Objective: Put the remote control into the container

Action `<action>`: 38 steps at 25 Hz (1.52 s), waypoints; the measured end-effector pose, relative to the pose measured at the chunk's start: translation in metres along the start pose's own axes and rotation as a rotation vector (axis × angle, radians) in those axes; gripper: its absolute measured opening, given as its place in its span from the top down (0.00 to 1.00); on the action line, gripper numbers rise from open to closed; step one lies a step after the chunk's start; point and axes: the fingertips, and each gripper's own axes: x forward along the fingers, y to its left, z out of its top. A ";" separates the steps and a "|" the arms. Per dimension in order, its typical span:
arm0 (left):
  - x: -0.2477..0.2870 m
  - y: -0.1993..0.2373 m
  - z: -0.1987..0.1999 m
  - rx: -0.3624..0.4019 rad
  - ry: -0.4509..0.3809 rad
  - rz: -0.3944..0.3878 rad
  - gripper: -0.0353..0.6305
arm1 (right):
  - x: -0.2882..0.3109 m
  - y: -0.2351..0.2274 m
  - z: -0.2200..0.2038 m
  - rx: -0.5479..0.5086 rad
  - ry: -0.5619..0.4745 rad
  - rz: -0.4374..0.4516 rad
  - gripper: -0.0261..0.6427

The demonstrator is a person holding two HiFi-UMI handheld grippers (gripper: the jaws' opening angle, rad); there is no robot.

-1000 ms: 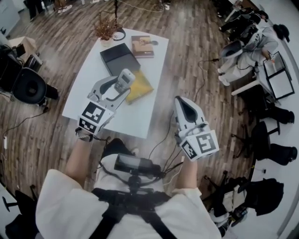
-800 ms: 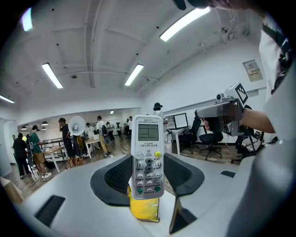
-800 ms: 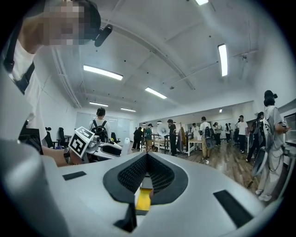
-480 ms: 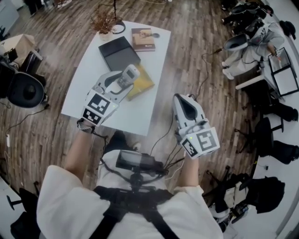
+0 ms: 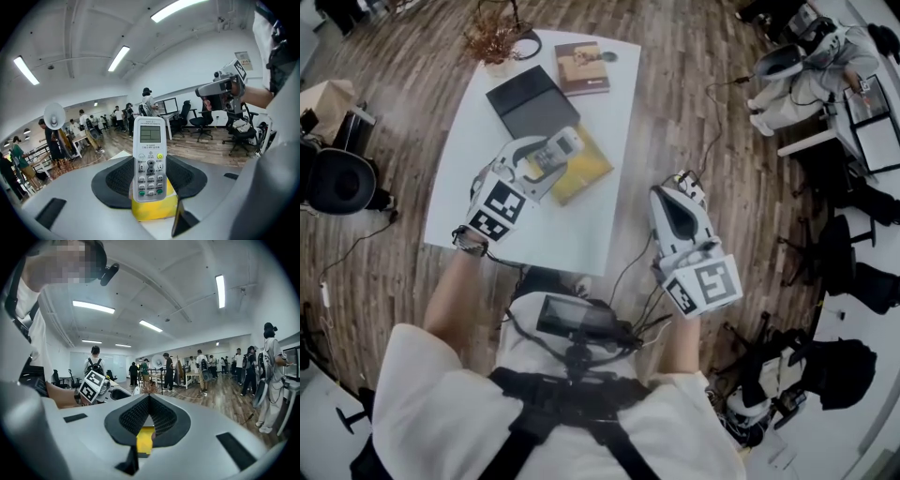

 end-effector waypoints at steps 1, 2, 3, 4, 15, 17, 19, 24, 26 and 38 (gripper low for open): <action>0.004 0.002 -0.002 0.015 0.008 -0.009 0.60 | 0.003 -0.002 -0.001 0.003 0.006 -0.005 0.96; 0.007 0.005 -0.004 0.027 0.016 -0.017 0.60 | 0.005 -0.003 -0.003 0.006 0.013 -0.008 0.96; 0.010 0.007 -0.006 0.039 0.024 -0.027 0.60 | 0.008 -0.004 -0.005 0.010 0.020 -0.012 0.96; 0.013 0.009 -0.008 0.051 0.030 -0.039 0.60 | 0.011 -0.005 -0.007 0.014 0.027 -0.015 0.96; 0.049 0.032 -0.021 0.214 0.101 -0.167 0.60 | 0.043 -0.022 -0.030 0.055 0.090 -0.054 0.96; 0.057 0.031 -0.027 0.224 0.112 -0.190 0.60 | 0.048 -0.025 -0.033 0.063 0.098 -0.061 0.96; 0.063 0.028 -0.033 0.238 0.127 -0.215 0.60 | 0.054 -0.027 -0.033 0.069 0.106 -0.066 0.96; 0.079 0.019 -0.049 0.263 0.158 -0.274 0.60 | 0.069 -0.035 -0.040 0.082 0.132 -0.080 0.96; 0.085 0.016 -0.056 0.262 0.171 -0.308 0.60 | 0.071 -0.037 -0.041 0.089 0.137 -0.092 0.96; 0.118 0.001 -0.110 0.337 0.289 -0.376 0.60 | 0.079 -0.048 -0.060 0.121 0.166 -0.119 0.96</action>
